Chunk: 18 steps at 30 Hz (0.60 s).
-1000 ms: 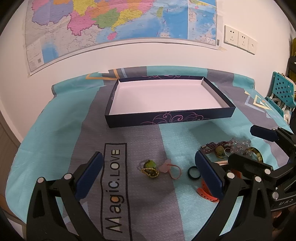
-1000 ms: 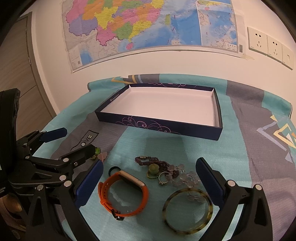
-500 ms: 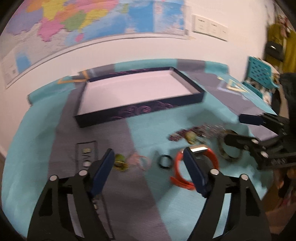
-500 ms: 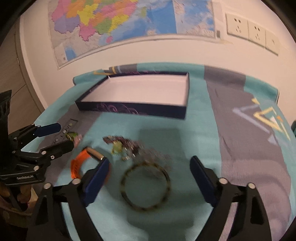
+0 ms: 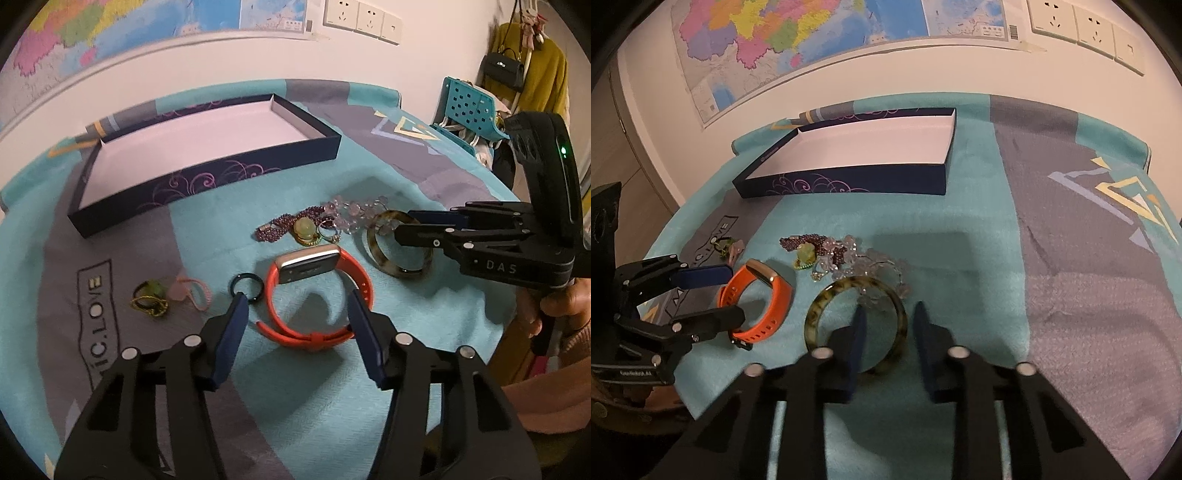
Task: Organize jewelry
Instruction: 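Grasp the orange watch band with the left tool while the right tool grasps the tortoiseshell bangle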
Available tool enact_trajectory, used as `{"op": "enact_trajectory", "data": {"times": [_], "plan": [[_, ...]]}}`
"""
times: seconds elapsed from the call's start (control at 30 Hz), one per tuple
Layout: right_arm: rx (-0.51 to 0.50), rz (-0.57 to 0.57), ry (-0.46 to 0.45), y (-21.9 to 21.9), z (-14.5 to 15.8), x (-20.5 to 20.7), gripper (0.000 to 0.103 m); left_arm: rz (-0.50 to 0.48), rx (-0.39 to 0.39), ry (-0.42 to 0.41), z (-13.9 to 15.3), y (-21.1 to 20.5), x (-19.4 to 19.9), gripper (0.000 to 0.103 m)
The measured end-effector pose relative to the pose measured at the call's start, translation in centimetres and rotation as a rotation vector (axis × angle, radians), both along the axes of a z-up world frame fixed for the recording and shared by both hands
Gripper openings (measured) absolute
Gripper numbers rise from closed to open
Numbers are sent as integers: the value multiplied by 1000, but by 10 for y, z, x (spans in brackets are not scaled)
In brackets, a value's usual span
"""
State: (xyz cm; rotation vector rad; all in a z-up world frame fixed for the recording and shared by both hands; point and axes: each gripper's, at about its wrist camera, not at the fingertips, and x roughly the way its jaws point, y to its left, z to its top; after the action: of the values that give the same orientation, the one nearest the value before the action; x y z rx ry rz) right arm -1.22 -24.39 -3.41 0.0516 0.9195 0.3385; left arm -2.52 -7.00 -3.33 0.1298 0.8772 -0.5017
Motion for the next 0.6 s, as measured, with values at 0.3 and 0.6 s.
{"op": "enact_trajectory", "data": {"times": [0.3, 0.6], "plan": [[26, 6, -5, -5, 2, 0, 7, 25, 28, 29, -3, 1, 7, 27], [78, 28, -42, -9, 22, 5, 7, 37, -35, 53, 8, 15, 11, 7]]}}
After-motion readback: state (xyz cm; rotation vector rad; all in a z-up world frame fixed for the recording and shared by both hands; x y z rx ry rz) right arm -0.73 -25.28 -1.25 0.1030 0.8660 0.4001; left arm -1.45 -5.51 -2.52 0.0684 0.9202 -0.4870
